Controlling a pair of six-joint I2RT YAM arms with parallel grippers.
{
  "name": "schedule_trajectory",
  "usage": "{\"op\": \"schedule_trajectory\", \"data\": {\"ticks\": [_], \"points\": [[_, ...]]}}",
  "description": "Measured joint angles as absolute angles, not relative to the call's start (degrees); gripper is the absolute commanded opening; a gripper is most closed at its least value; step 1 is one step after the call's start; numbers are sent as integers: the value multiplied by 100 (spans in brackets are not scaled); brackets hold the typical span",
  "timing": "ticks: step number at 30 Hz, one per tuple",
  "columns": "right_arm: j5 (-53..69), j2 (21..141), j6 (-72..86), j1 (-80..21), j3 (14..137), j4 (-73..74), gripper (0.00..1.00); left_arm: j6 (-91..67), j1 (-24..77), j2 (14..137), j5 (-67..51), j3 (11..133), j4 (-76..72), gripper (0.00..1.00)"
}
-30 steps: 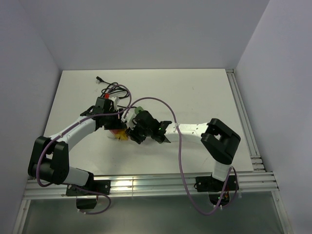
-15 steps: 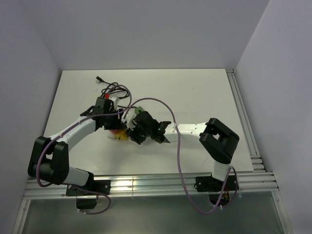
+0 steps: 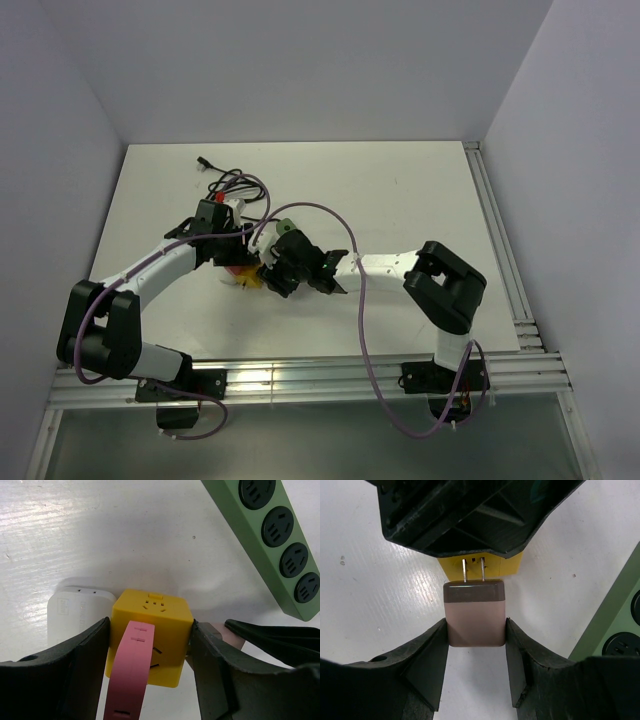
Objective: Insert the plug
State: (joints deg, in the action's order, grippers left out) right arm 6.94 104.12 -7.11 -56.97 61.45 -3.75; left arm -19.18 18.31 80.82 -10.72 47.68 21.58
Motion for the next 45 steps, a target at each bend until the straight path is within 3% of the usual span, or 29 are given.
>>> {"op": "schedule_trajectory", "data": {"ticks": [45], "points": [[497,10342,-305,-5699,5758,-1133,0,-1765,1826,8047,-1109,4672,1905,0]]}}
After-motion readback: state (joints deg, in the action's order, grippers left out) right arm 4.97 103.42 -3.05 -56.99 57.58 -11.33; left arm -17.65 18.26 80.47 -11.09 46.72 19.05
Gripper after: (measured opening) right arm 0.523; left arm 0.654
